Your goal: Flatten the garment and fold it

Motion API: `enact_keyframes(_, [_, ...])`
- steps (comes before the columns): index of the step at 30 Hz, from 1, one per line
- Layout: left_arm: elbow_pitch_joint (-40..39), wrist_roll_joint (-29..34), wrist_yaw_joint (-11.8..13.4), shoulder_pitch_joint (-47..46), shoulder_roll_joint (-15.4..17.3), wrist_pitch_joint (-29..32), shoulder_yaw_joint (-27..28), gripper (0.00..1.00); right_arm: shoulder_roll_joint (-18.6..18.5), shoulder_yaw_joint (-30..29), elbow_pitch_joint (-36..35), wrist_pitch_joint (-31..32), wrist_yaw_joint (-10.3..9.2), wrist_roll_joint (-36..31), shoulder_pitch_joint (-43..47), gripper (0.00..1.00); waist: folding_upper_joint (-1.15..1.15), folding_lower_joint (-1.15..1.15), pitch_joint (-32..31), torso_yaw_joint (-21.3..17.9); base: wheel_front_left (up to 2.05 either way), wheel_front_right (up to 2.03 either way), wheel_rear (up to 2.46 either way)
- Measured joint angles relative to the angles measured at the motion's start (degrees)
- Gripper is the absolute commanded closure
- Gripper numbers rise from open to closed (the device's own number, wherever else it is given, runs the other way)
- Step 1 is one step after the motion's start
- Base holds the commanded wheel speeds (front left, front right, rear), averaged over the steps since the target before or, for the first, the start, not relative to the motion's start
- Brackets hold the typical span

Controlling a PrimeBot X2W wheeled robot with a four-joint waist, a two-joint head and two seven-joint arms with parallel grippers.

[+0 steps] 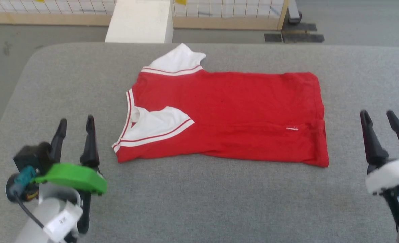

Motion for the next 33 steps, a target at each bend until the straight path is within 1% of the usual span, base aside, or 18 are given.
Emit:
enact_keyframes(5, [-2.1, 4.2, 0.5, 4.7, -2.4, -0.1, 2.0, 0.0, 1.8, -0.9, 1.1, -5.0, 0.0, -3.4, 4.5, 0.0, 0.0, 0.0, -1.8, 0.5, 0.0, 0.0, 0.0])
enact_keyframes(9, [-2.3, 6.0, 0.4, 7.4, -4.2, -0.2, 3.3, 0.0, 2.9, -0.7, 1.9, -6.4, 0.0, -4.9, 6.8, 0.0, 0.0, 0.0, -2.6, 0.8, 0.0, 0.0, 0.0])
enact_keyframes(13, [-1.9, 7.0, -0.6, 8.6, -5.4, -0.2, 4.1, 0.0, 4.1, -0.8, 2.4, -6.6, 0.0, -5.2, 7.6, 0.0, 0.0, 0.0, -2.9, 1.0, 0.0, 0.0, 0.0])
enact_keyframes(17, [-1.4, 7.4, -1.9, 8.7, -6.1, -0.2, 4.9, 0.0, 4.3, -0.9, 2.5, -6.6, 0.0, -5.2, 7.7, 0.0, 0.0, 0.0, -2.8, 1.0, 0.0, 0.0, 0.0])
enact_keyframes(24, [0.6, 7.9, -3.6, 8.0, -6.0, 0.6, 4.4, 0.0, 4.2, -0.8, 2.4, -6.6, 0.0, -5.2, 7.6, 0.0, 0.0, 0.0, -1.7, 0.9, 0.0, 0.0, 0.0])
enact_keyframes(26, [1.6, 7.9, -4.2, 6.5, -5.5, 3.4, 3.6, 0.0, 4.2, -0.8, 2.4, -6.5, 0.0, -5.2, 7.5, 0.0, 0.0, 0.0, -1.1, 0.9, 0.0, 0.0, 0.0])
enact_keyframes(29, [3.3, 7.3, -4.8, 1.7, -4.7, 10.3, 2.8, 0.0, 3.9, -0.8, 2.0, -6.2, 0.0, -5.2, 7.2, 0.0, 0.0, 0.0, 0.2, 1.1, 0.0, 0.0, 0.0])
enact_keyframes(31, [4.5, 6.4, -5.1, -2.2, -4.5, 15.9, 2.2, 0.0, 3.7, -0.7, 1.7, -5.9, 0.0, -5.1, 6.8, 0.0, 0.0, 0.0, 1.2, 1.2, 0.0, 0.0, 0.0])
enact_keyframes(32, [5.5, 5.4, -5.1, -4.3, -4.5, 20.3, 1.7, 0.0, 3.6, -0.7, 1.5, -5.7, 0.0, -5.1, 6.4, 0.0, 0.0, 0.0, 1.8, 1.3, 0.0, 0.0, 0.0])
enact_keyframes(33, [6.2, 5.2, -5.1, -5.8, -4.5, 23.3, 1.2, 0.0, 3.5, -0.7, 1.4, -5.7, 0.0, -5.1, 6.2, 0.0, 0.0, 0.0, 2.3, 1.4, 0.0, 0.0, 0.0])
